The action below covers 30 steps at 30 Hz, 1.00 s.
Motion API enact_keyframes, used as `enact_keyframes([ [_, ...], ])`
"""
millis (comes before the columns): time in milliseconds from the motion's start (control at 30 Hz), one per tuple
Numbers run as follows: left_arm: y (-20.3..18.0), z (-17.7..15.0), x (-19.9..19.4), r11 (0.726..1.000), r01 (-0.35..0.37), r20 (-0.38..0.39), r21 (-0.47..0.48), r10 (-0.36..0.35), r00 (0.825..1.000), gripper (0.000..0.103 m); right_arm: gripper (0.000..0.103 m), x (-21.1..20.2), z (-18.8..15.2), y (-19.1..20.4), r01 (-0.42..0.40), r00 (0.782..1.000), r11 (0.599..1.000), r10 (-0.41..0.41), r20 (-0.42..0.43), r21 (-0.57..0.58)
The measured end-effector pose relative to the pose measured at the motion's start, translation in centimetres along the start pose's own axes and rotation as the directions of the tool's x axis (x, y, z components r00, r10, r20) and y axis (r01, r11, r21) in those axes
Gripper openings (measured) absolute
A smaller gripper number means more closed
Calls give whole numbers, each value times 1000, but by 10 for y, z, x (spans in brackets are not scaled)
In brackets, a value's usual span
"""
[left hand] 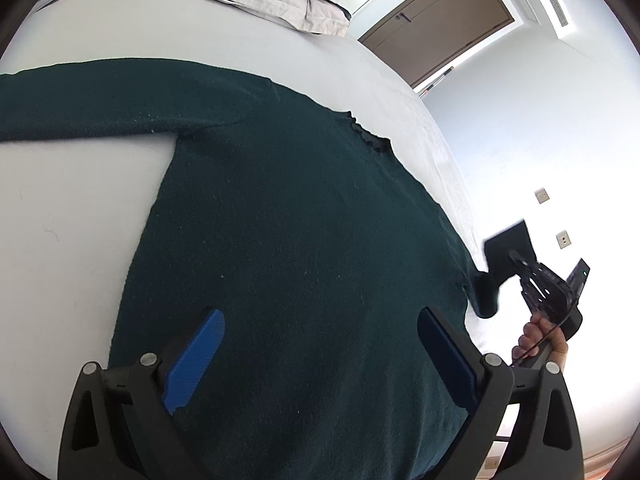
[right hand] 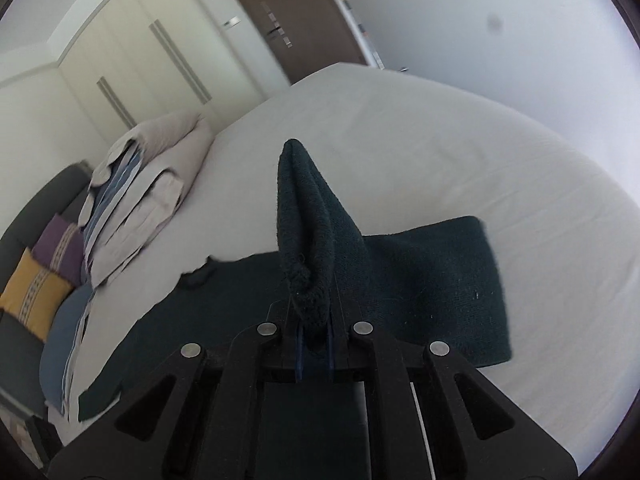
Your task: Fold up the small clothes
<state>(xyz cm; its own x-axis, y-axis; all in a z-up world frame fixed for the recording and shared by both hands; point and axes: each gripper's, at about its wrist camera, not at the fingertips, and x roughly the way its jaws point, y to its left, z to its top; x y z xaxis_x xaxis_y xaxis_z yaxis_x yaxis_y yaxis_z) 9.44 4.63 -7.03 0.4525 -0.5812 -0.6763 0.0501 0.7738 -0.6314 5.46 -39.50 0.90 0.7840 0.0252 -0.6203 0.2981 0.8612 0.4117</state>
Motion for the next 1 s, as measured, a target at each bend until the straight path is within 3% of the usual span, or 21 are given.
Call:
enact_keyframes([
  [133, 5, 12, 0, 1000, 9, 20, -9, -9, 1000, 99, 7, 27, -50, 64, -43, 994, 996, 35, -102, -75],
  [167, 5, 15, 1, 1000, 13, 22, -10, -13, 1000, 99, 9, 26, -73, 74, -45, 991, 996, 34, -129, -82],
  [233, 4, 23, 7, 1000, 18, 21, -7, -18, 1000, 99, 13, 56, -89, 85, -11, 984, 994, -8, -179, -107],
  [300, -1, 30, 17, 1000, 25, 13, 3, -25, 1000, 99, 25, 86, -107, 89, -10, 976, 993, -16, -219, -114],
  [367, -7, 35, 27, 999, 34, -2, 13, -34, 999, 99, 58, 85, -123, 87, -29, 971, 995, 5, -239, -98],
  [400, -12, 38, 34, 999, 40, -12, 21, -39, 999, 99, 63, 83, -125, 86, -49, 972, 995, 26, -232, -92],
  [500, -31, 45, 58, 997, 61, -48, 42, -59, 997, 99, 63, 74, -132, 72, -64, 978, 994, 46, -203, -86],
  [600, -55, 52, 90, 995, 84, -95, 62, -77, 992, 97, 63, 49, -133, 42, -101, 978, 995, 104, -182, 26],
  [733, -90, 59, 139, 990, 82, -168, 111, -63, 984, 74, 63, 23, -142, -3, -155, 973, 972, 181, -141, 178],
  [800, -106, 62, 165, 988, 62, -197, 142, -34, 980, 69, 64, 17, -145, -20, -176, 967, 959, 211, -143, 224],
  [967, -128, 74, 207, 982, 10, -211, 189, 31, 977, 55, 61, 16, -152, -37, -201, 962, 947, 240, -133, 250],
  [1000, -131, 75, 212, 979, -4, -209, 202, 47, 977, 48, 61, 18, -153, -36, -203, 962, 948, 239, -130, 245],
])
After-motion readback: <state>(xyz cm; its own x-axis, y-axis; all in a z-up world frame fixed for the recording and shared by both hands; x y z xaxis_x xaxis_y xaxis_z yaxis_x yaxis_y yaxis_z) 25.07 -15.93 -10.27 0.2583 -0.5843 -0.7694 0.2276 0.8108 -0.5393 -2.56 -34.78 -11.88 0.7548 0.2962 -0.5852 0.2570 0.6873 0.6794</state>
